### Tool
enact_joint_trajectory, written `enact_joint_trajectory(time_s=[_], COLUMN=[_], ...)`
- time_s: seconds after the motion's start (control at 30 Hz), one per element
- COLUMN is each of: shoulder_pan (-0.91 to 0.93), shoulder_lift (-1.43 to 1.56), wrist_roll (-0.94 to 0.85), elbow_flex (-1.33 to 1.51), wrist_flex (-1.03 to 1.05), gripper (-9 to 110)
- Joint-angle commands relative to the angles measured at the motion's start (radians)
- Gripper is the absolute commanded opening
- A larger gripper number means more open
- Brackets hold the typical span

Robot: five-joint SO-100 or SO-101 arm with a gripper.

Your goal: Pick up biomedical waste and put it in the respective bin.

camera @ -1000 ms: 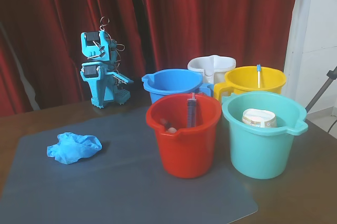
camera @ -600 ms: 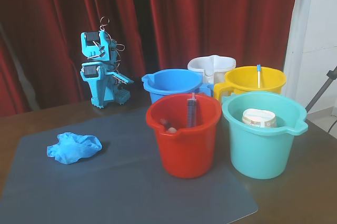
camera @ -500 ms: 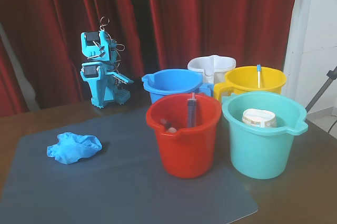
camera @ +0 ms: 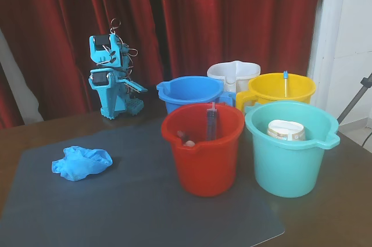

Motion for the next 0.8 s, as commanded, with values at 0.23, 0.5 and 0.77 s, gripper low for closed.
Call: enact_joint_trajectory(time_s=[0.23, 0.5, 0.77], shoulder_pan=[-0.006, -0.020, -0.006], shoulder_lift=[-0.009, -0.009, -0.098], wrist_roll=[0.002, 0.012, 0.060], elbow_flex=[-0.035, -0.003, -0.037], wrist_flex=[0.006, -0.179, -0.601], gripper=[0, 0, 0])
